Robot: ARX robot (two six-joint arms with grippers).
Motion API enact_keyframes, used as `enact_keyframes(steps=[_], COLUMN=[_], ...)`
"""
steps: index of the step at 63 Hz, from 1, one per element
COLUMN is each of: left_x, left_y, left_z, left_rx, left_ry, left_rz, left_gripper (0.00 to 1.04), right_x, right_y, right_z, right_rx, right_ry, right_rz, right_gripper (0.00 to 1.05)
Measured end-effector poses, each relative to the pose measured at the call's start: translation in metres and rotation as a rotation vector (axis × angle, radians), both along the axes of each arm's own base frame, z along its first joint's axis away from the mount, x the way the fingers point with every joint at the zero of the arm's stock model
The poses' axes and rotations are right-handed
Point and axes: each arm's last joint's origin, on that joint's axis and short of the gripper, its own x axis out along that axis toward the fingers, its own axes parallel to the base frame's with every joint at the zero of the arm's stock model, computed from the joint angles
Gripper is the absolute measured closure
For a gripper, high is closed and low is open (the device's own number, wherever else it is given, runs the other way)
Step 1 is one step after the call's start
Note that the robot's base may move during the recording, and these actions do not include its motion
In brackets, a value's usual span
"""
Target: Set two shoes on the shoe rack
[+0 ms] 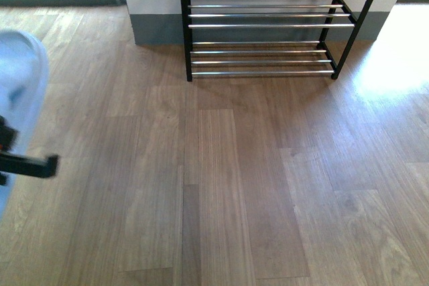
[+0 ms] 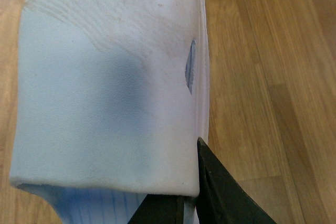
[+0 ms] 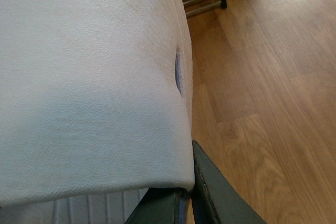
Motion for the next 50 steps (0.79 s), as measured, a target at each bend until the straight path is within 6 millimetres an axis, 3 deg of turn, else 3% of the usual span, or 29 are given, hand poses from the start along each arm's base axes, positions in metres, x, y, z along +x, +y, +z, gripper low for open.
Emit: enact_keyframes(steps=[9,19,32,50], left_x=[-0.027,-0.067,-0.114,-0.121], left_y=[0.015,0.03,0.041,0.042], left_z=[0.058,0.096,0.118,0.124], left_rx=[-0.029,-0.05,-0.056,-0.065], left_ry=[-0.119,-0.21,-0.266,-0.303], left_rz=[0.035,0.075,0.092,0.092], left_gripper=[1.03,1.03,1.03,1.03], right_x=[0.0,0.0,0.0,0.0], right_y=[0.0,0.0,0.0,0.0], right_z=[0.0,0.0,0.0,0.0], right_rx=[0.0,0.0,0.0,0.0], right_ry=[0.0,0.0,0.0,0.0], right_rz=[0.0,0.0,0.0,0.0], right_gripper=[1.03,1.03,1.03,1.03])
